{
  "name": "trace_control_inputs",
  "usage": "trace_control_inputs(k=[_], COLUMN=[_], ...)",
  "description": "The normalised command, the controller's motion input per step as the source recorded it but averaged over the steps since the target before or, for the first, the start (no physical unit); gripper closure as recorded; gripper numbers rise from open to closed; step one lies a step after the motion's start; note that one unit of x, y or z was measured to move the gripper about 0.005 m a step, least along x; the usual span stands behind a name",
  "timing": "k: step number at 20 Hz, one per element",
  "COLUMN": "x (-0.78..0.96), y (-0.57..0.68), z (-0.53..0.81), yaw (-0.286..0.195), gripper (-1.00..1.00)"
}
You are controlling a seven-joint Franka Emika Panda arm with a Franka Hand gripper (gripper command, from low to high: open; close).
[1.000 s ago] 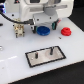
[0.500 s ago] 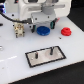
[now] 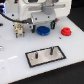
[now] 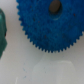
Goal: Insert the blue gear onto the right peg, followed by the red gear
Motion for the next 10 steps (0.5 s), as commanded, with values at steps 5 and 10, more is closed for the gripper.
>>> trace_control_inputs(k=[5, 10], x=[-0.02, 0.07], y=[-0.02, 0.00], z=[-0.05, -0.15], yaw=[0.000, 0.000], gripper=[1.00, 1.00])
